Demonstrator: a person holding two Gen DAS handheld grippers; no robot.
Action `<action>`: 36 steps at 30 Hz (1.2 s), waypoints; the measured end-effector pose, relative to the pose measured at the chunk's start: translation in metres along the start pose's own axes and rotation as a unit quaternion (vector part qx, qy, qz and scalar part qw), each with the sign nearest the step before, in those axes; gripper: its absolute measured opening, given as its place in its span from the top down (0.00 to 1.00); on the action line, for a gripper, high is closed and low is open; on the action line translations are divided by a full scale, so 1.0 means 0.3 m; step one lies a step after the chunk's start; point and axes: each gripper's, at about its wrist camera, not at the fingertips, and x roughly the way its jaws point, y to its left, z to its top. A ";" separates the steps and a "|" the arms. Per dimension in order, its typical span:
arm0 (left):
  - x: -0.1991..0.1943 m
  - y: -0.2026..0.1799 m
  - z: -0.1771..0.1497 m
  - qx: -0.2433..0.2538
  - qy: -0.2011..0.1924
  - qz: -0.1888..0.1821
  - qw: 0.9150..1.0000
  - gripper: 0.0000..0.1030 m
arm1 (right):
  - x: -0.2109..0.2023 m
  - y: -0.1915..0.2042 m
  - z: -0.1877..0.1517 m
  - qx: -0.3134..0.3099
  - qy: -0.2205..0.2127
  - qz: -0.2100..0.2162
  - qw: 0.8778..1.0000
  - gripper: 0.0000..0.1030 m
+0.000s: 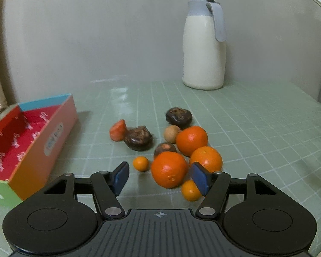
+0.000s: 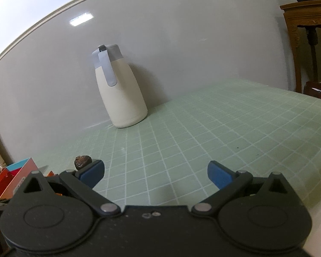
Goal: Organize fruits
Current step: 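Reach the left gripper to the large orange and close on it, then carry the orange with the left gripper into the box and release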
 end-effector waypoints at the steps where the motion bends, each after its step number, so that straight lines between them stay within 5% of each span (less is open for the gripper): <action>1: 0.004 -0.001 -0.001 -0.002 0.000 -0.001 1.000 0.37 | -0.001 0.001 0.000 0.000 0.001 0.001 1.000 0.00; 4: 0.008 0.000 0.002 -0.008 -0.003 -0.001 1.000 0.38 | 0.000 0.001 0.002 0.000 0.000 0.003 1.000 0.00; 8: 0.019 0.003 -0.002 -0.020 0.008 -0.022 1.000 0.61 | 0.001 -0.002 0.003 0.003 0.003 0.004 1.000 0.00; 36: -0.095 0.083 0.003 -0.009 -0.038 0.024 0.999 0.63 | 0.029 0.078 -0.028 -0.030 0.023 0.006 0.999 0.00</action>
